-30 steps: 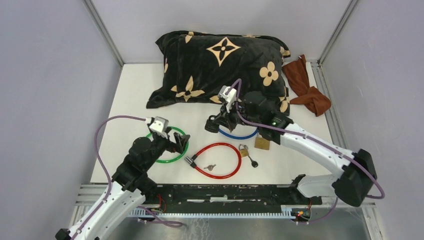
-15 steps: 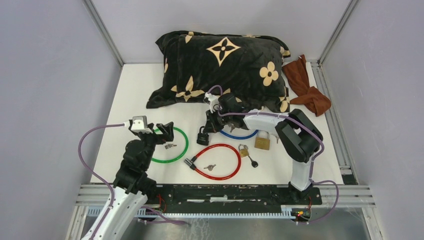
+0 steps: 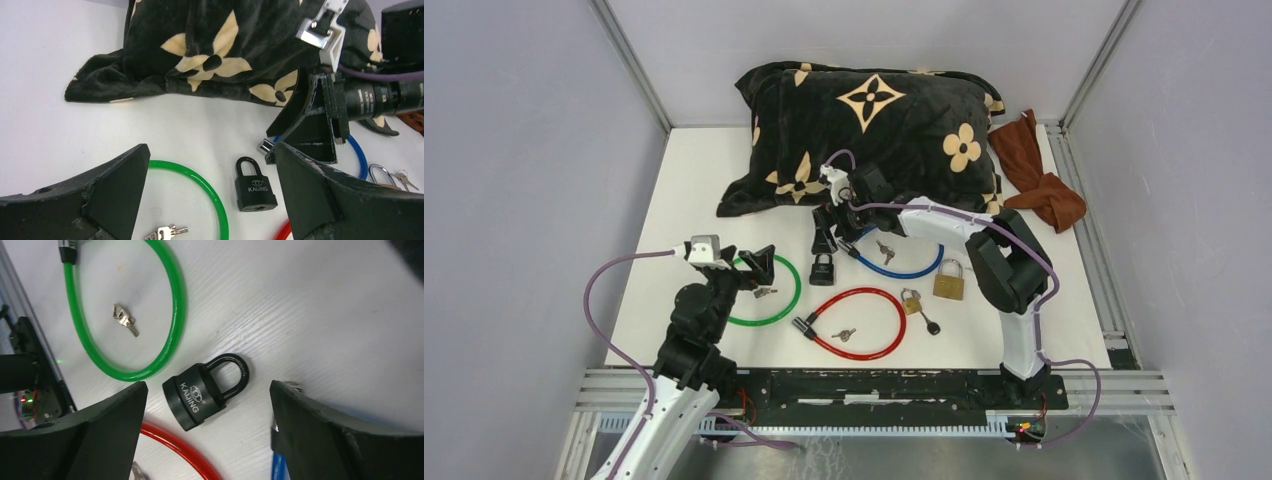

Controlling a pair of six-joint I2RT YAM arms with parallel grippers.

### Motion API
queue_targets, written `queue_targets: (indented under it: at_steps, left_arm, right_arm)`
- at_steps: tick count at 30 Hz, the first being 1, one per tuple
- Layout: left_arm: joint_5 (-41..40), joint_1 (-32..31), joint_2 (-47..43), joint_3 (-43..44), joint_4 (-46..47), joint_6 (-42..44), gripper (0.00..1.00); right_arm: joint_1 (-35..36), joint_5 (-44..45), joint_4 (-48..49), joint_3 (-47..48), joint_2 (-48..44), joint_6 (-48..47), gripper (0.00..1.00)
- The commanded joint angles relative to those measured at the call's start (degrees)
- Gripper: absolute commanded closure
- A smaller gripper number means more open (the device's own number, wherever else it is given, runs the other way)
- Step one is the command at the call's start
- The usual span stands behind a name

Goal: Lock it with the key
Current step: Place the lock at the center of the board, then reset both arms

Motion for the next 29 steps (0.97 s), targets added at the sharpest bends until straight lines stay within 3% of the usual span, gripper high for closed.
queue_targets:
  at_steps: [1, 5, 10, 15, 20, 25, 29]
  left_arm:
    - [0.60, 0.37, -0.27, -0.46, 2.87, -0.70, 0.00]
    - [0.48, 0.45, -0.24, -0.78, 4.54, -0.70, 0.00]
    - [-0.33, 0.51, -1.66, -1.73, 5.28, 0.08, 0.00]
    - [-0.61, 1.25, -1.21, -1.86, 5.16, 0.41, 0.00]
    - [-0.07, 1.84, 0.15, -2.27, 5.71, 0.45, 0.00]
    - [0.61, 2.24, 1.81, -2.50, 6.12, 0.43, 0.00]
    - [0.57, 3.07, 2.60, -2.59, 6.21, 0.43, 0.00]
  right_arm:
    - [0.54, 9.68, -9.96, 8.65, -6.34, -8.24, 0.02]
    - [0.17, 19.06, -15.80, 9.41, -14.53, -15.04, 0.02]
    - [-2.97, 36.98, -12.04, -7.71, -31.49, -16.35, 0.02]
    - [-5.88, 56.31, -5.67, -30.17, -51.40, -10.54, 0.02]
    - [-5.92, 72.15, -3.39, -47.73, -68.08, 4.02, 0.02]
    - [-5.90, 76.17, -6.45, -53.98, -76.36, 13.92, 0.02]
    - [-5.94, 77.79, -8.08, -55.99, -78.67, 15.43, 0.02]
